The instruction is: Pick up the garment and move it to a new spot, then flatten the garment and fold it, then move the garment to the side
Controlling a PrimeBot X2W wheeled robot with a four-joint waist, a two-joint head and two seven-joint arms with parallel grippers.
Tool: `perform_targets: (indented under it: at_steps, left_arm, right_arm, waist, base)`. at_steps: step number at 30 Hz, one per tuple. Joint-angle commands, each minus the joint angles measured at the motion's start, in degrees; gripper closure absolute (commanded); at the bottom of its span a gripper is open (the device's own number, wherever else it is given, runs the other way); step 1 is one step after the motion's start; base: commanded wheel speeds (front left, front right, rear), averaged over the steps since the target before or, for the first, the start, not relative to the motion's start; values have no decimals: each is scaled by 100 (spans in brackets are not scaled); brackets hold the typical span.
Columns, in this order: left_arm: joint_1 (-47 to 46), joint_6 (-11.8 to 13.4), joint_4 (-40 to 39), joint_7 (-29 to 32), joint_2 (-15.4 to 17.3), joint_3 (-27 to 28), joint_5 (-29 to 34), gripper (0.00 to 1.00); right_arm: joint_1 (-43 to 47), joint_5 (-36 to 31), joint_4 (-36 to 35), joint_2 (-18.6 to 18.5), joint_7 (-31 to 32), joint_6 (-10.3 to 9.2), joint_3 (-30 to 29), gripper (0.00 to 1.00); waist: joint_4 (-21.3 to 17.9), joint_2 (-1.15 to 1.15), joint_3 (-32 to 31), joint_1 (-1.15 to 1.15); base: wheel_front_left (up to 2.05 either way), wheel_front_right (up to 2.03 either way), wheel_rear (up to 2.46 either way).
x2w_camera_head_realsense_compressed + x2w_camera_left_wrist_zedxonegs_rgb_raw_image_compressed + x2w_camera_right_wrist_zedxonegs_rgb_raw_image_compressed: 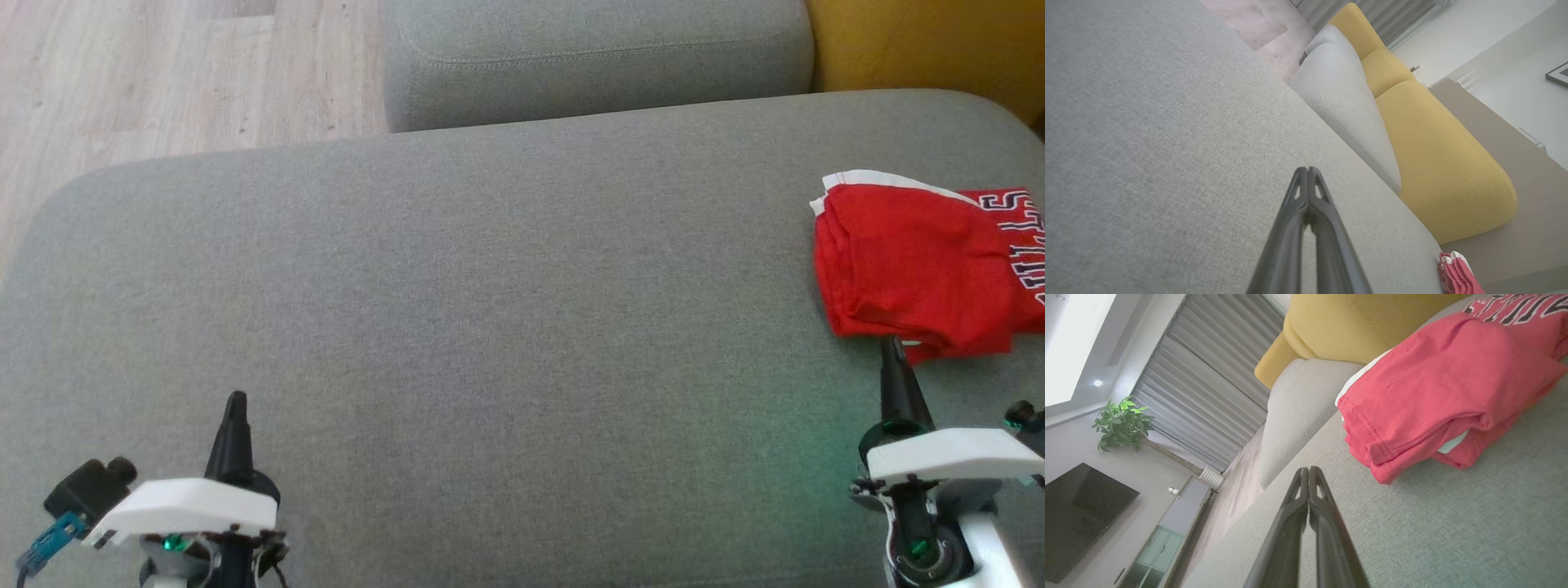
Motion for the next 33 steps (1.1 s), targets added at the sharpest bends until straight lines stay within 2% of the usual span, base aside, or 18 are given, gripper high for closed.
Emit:
perform_targets:
  at_steps: [1,33]
  left_arm:
    - [-300,-51,-193,17,50,170,-157,100]
    - [-452,-212,-257,590,60,382,-2462,100]
  right_arm:
    - [-242,158,-215,9,48,24,-3,100]
    - [-207,2195,-386,249,623,36,-435,100]
  waist:
    - [3,0,1,0]
    - [75,0,19,0]
  base:
    - [0,0,0]
    - [0,0,0]
